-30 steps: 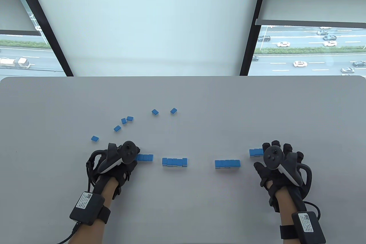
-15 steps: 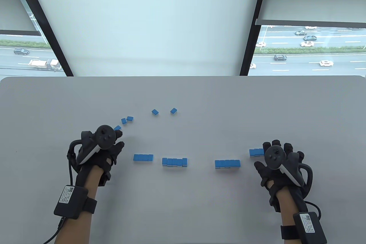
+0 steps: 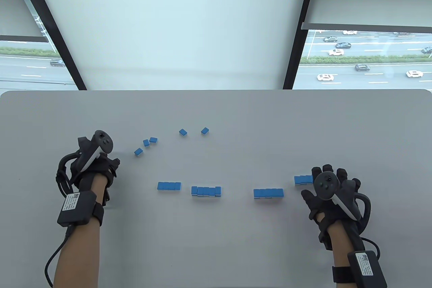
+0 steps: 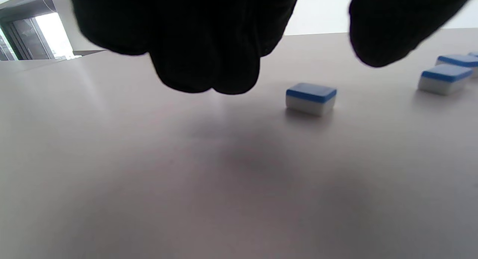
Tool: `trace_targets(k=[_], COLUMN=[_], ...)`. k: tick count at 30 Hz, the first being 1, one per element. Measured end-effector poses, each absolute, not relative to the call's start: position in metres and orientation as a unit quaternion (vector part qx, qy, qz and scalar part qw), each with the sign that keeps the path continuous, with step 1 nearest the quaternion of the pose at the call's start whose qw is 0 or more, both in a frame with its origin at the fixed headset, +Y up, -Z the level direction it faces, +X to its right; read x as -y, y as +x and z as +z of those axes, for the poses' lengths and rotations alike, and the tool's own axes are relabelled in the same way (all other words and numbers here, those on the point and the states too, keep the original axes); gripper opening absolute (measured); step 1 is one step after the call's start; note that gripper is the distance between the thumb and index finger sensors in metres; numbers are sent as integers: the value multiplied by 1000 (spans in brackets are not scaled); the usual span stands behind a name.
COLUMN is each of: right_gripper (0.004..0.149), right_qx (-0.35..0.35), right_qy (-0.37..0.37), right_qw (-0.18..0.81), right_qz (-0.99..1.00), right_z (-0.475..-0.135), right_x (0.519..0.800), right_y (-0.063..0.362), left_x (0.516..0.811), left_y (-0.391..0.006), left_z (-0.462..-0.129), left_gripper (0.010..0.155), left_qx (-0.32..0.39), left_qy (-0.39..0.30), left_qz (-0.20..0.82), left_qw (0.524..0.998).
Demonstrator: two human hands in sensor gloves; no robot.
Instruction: Build mahjong tile wall
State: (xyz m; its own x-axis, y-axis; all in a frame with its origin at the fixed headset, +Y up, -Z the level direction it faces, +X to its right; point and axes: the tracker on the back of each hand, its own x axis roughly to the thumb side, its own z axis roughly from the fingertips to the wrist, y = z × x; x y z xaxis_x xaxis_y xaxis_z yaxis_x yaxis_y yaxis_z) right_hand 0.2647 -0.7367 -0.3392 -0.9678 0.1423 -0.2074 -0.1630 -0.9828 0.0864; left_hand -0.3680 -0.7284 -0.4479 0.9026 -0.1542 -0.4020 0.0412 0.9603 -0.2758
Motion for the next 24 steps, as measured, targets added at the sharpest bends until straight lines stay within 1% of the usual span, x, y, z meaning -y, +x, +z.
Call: trace_targets(k=[2,4,6,9,12,17,24], right_gripper=[78,78,78,78,78,78,78], right_qx=[-53,-54,-55,-55,-55,-56,-56], right_qy=[-101,-101,-101,-101,-101,-101,-101], right_qw=[76,76,74,74,74,73,71], right_qz=[991,991,991,991,991,991,991], right_z=[-339,-339,-339,-339,-339,-339,-339], right_x=[737,737,737,737,737,737,737], right_y=[265,265,264,264,264,264,263], left_x=[739,745,747,748,749,749,748], left_y=[-363,-360,-359,-359,-362,-367,-370], left_z=[-449,-448,-448,-448,-446,-443,-442], left_gripper=[79,76,68,59,54,54,60], left_qx=[-203,-204,-201,-203,-199,-191,-181], left_qy=[-134,-142,-119,-107,-87,-82,-108], left_qz=[-77,-76,-90,-89,-91,-68,-43], left_qw=[967,966,968,969,972,976,977])
